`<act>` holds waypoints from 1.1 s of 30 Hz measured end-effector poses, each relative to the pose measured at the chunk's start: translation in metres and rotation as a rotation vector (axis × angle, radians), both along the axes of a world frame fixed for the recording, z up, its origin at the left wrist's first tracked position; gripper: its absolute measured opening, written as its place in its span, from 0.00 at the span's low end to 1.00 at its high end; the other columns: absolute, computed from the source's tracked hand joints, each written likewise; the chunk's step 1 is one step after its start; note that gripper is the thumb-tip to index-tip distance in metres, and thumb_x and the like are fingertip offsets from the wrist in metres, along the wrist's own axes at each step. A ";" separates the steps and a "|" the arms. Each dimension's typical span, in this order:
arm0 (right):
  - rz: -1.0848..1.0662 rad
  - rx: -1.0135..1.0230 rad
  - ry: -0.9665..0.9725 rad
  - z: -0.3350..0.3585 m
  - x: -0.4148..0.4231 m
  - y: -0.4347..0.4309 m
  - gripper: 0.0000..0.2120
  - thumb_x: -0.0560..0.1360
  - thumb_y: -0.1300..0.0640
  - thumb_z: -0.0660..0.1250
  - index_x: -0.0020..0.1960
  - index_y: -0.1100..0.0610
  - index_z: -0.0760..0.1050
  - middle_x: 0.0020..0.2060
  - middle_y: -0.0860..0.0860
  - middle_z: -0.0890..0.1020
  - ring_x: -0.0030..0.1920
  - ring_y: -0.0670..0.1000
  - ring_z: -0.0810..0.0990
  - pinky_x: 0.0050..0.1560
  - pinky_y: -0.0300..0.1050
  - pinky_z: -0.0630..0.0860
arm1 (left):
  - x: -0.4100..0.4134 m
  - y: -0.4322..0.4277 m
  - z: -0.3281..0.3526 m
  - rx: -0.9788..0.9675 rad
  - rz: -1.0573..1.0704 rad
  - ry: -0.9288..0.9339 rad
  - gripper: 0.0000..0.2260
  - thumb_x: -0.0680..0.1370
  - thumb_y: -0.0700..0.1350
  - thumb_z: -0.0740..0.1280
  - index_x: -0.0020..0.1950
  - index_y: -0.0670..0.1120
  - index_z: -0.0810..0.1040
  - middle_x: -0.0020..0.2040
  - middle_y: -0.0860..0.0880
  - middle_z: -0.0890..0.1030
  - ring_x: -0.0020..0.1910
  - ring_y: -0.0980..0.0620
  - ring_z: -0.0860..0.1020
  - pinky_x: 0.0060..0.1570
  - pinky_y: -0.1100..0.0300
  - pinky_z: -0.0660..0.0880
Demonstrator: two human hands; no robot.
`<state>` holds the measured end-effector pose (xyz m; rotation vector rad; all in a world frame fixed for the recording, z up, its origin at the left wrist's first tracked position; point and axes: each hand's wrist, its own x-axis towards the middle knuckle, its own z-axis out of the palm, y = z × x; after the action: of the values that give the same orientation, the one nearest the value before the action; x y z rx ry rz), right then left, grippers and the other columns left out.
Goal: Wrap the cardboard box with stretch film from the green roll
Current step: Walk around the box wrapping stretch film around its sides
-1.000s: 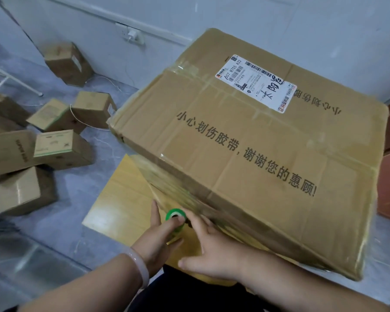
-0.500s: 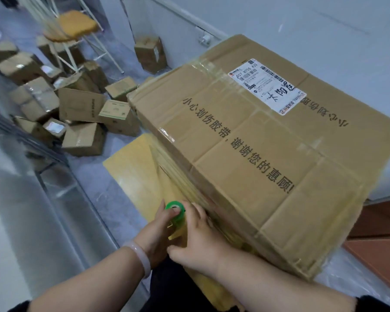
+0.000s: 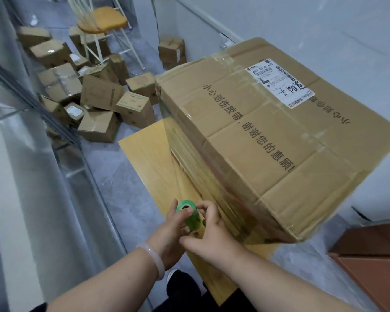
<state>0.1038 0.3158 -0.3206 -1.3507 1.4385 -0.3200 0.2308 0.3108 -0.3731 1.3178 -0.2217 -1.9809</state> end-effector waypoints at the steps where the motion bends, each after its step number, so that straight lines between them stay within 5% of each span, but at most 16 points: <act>1: 0.000 0.022 -0.017 -0.002 -0.003 0.004 0.30 0.69 0.55 0.72 0.63 0.47 0.58 0.54 0.42 0.69 0.47 0.36 0.74 0.43 0.24 0.69 | 0.000 0.006 -0.002 0.014 0.002 0.032 0.50 0.64 0.51 0.76 0.82 0.53 0.55 0.75 0.38 0.70 0.70 0.41 0.73 0.64 0.47 0.72; 6: 0.155 -0.040 0.023 -0.004 -0.021 0.021 0.38 0.63 0.46 0.73 0.68 0.39 0.58 0.62 0.44 0.67 0.65 0.42 0.68 0.66 0.41 0.67 | -0.005 0.036 -0.001 -0.042 0.015 0.008 0.49 0.61 0.55 0.77 0.79 0.56 0.59 0.76 0.41 0.69 0.71 0.40 0.72 0.58 0.47 0.76; 10: 0.224 -0.004 -0.017 -0.002 -0.045 0.022 0.37 0.63 0.47 0.72 0.66 0.43 0.57 0.71 0.44 0.60 0.71 0.45 0.62 0.71 0.44 0.63 | -0.033 0.045 0.007 -0.064 0.062 -0.008 0.50 0.58 0.55 0.76 0.79 0.58 0.60 0.76 0.41 0.68 0.72 0.39 0.70 0.66 0.43 0.72; 12: 0.281 -0.001 0.003 -0.002 -0.060 0.022 0.35 0.63 0.48 0.73 0.63 0.44 0.55 0.69 0.48 0.64 0.68 0.47 0.66 0.69 0.45 0.66 | -0.051 0.054 0.011 -0.013 0.137 0.034 0.47 0.60 0.54 0.76 0.78 0.51 0.64 0.75 0.37 0.69 0.73 0.37 0.70 0.63 0.45 0.74; 14: 0.365 -0.010 0.016 -0.001 -0.075 0.025 0.40 0.64 0.48 0.74 0.68 0.45 0.53 0.64 0.48 0.67 0.64 0.47 0.71 0.67 0.46 0.70 | -0.069 0.069 0.015 0.009 0.244 0.070 0.34 0.64 0.49 0.74 0.69 0.45 0.74 0.69 0.34 0.75 0.67 0.36 0.75 0.58 0.45 0.74; 16: 0.457 -0.033 0.034 0.002 -0.089 0.028 0.47 0.63 0.46 0.73 0.74 0.44 0.50 0.63 0.48 0.67 0.65 0.47 0.71 0.67 0.46 0.69 | -0.088 0.080 0.021 0.013 0.306 0.092 0.12 0.69 0.46 0.70 0.50 0.46 0.85 0.54 0.37 0.84 0.54 0.39 0.79 0.55 0.47 0.73; 18: 0.561 -0.088 0.045 0.004 -0.099 0.030 0.46 0.62 0.44 0.71 0.75 0.43 0.53 0.65 0.50 0.66 0.67 0.49 0.69 0.69 0.44 0.67 | -0.102 0.086 0.024 -0.014 0.366 0.055 0.10 0.72 0.47 0.67 0.37 0.47 0.88 0.42 0.42 0.85 0.47 0.44 0.78 0.53 0.50 0.73; 20: 0.610 -0.099 0.046 0.005 -0.107 0.033 0.44 0.64 0.46 0.73 0.74 0.44 0.56 0.66 0.51 0.63 0.69 0.49 0.66 0.70 0.42 0.64 | -0.111 0.093 0.025 -0.004 0.408 0.008 0.08 0.67 0.48 0.73 0.42 0.45 0.85 0.43 0.42 0.81 0.47 0.45 0.78 0.54 0.50 0.72; 26: 0.573 0.005 -0.007 0.012 -0.131 0.057 0.37 0.67 0.52 0.74 0.70 0.49 0.57 0.63 0.47 0.67 0.62 0.44 0.68 0.59 0.36 0.65 | -0.124 0.118 0.016 -0.015 0.478 -0.007 0.32 0.58 0.54 0.75 0.57 0.41 0.77 0.48 0.39 0.81 0.54 0.43 0.79 0.67 0.46 0.71; 30: 0.476 -0.011 -0.014 0.003 -0.142 0.070 0.42 0.64 0.47 0.72 0.72 0.40 0.55 0.65 0.46 0.65 0.64 0.46 0.71 0.63 0.42 0.71 | -0.139 0.124 0.012 -0.008 0.401 0.018 0.26 0.63 0.48 0.74 0.60 0.41 0.79 0.49 0.40 0.84 0.47 0.45 0.85 0.51 0.51 0.81; 33: 0.429 -0.071 0.046 -0.001 -0.149 0.074 0.35 0.67 0.48 0.71 0.70 0.41 0.60 0.64 0.46 0.65 0.63 0.46 0.70 0.58 0.38 0.68 | -0.147 0.127 0.002 -0.005 0.370 0.037 0.34 0.60 0.50 0.75 0.66 0.49 0.77 0.61 0.38 0.80 0.57 0.42 0.81 0.66 0.44 0.73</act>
<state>-0.0451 0.3902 -0.3217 -1.6903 1.1437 -0.0595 0.0836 0.4373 -0.3715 1.2185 0.0345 -1.6878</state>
